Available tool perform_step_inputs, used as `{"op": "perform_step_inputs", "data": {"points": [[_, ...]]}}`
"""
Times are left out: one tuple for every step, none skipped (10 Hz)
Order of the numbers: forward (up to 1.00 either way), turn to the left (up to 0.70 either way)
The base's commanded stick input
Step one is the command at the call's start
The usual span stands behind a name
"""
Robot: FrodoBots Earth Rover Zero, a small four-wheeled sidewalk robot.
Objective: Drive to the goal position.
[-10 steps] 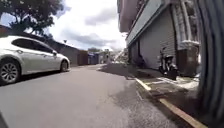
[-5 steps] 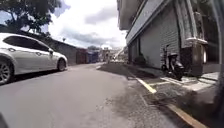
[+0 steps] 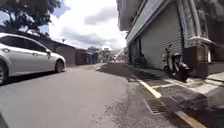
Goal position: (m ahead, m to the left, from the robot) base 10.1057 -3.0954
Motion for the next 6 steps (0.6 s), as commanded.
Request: {"op": "perform_step_inputs", "data": {"points": [[0.45, 0.0], [0.45, 0.0], [0.45, 0.0], [0.45, 0.0], [0.45, 0.0], [0.45, 0.0]]}}
